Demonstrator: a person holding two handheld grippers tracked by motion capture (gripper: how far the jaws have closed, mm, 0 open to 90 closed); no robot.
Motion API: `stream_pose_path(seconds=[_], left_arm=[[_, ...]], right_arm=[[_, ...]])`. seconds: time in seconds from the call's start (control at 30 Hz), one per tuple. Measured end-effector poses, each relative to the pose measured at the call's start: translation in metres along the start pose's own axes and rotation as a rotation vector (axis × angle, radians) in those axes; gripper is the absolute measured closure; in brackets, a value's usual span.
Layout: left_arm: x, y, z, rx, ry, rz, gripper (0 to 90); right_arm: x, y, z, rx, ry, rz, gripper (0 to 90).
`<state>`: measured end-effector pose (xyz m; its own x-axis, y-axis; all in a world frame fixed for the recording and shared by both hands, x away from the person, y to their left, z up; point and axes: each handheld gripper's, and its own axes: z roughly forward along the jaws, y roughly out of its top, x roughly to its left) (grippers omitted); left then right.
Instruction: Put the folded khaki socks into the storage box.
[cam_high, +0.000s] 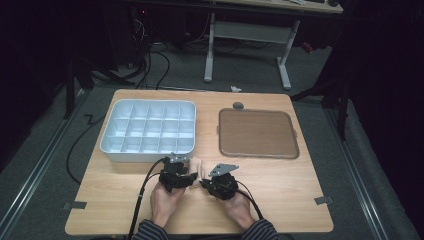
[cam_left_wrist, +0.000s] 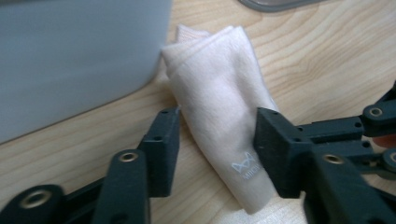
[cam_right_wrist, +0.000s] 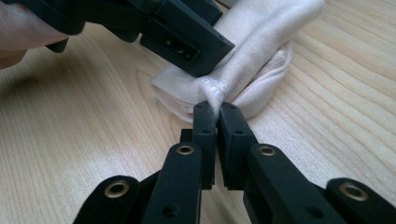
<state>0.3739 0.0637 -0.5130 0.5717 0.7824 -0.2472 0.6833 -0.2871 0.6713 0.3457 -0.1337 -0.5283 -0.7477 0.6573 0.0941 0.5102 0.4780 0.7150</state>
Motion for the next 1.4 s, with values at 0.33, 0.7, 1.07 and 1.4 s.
stream_pose_path(seconds=[0.33,0.7,1.07,1.4], left_arm=[[0.009,0.006,-0.001,-0.046,-0.03,-0.085,41.4],[0.006,0.017,0.008,-0.022,-0.008,-0.073,39.6],[0.002,0.014,0.019,0.026,-0.023,-0.032,48.1],[0.001,0.009,0.021,0.013,-0.071,0.014,59.7]], right_arm=[[0.0,0.002,-0.014,-0.053,0.009,0.021,69.8],[-0.019,-0.004,-0.048,-0.111,-0.065,0.051,60.6],[-0.064,-0.034,-0.06,-0.074,-0.267,0.141,51.5],[-0.077,-0.046,-0.053,-0.031,-0.333,0.159,45.8]])
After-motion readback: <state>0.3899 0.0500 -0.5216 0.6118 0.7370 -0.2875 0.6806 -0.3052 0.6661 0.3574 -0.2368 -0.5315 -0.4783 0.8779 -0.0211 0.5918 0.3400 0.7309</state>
